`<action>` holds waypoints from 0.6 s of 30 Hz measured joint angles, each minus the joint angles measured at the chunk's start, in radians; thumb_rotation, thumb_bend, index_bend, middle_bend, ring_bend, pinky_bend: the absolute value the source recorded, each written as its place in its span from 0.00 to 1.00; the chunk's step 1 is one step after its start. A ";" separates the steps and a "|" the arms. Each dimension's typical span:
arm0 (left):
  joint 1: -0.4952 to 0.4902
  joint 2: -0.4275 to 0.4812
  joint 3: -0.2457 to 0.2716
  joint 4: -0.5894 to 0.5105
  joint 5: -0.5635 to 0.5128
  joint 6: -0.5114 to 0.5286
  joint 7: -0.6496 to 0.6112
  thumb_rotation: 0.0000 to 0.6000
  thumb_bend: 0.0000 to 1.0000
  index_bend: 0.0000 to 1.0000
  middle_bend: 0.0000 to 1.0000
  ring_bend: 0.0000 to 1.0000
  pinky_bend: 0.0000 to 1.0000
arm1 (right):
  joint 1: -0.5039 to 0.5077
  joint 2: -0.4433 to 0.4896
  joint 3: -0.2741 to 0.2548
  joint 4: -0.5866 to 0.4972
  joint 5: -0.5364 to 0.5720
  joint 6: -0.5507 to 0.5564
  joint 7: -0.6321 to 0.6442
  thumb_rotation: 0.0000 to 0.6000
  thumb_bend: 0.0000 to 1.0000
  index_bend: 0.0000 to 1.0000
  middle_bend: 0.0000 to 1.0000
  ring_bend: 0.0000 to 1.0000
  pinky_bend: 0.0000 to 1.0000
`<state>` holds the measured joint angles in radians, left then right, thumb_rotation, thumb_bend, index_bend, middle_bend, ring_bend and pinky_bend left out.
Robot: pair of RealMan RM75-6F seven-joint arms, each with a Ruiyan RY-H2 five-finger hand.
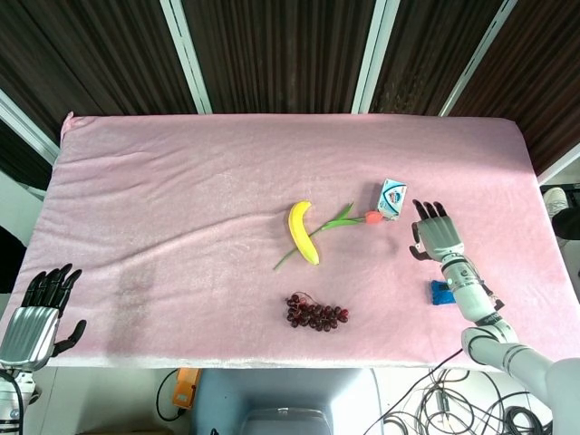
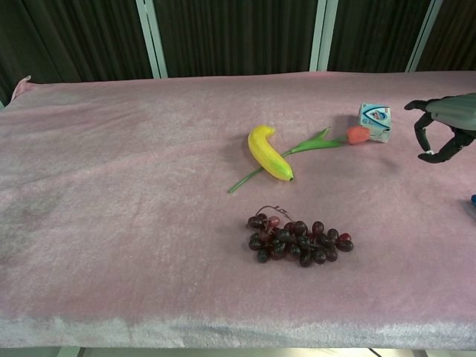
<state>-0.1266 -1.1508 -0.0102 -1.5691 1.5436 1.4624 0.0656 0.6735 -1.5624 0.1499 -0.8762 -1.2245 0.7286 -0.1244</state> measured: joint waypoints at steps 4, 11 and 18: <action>0.001 0.000 0.000 0.000 0.000 0.000 -0.001 1.00 0.35 0.00 0.00 0.00 0.02 | -0.010 0.047 0.015 -0.099 -0.016 0.061 0.018 1.00 0.48 0.72 0.01 0.00 0.00; 0.000 0.000 0.001 -0.001 0.002 -0.001 -0.002 1.00 0.35 0.00 0.00 0.00 0.02 | -0.042 0.173 0.048 -0.354 -0.062 0.220 0.037 1.00 0.44 0.53 0.01 0.00 0.00; 0.004 0.001 0.003 -0.002 0.009 0.008 -0.004 1.00 0.35 0.00 0.00 0.00 0.02 | -0.094 0.251 0.069 -0.497 -0.089 0.330 0.138 1.00 0.15 0.00 0.00 0.00 0.00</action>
<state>-0.1225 -1.1495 -0.0075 -1.5709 1.5531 1.4704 0.0616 0.5797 -1.3118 0.2191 -1.3736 -1.3139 1.0589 0.0134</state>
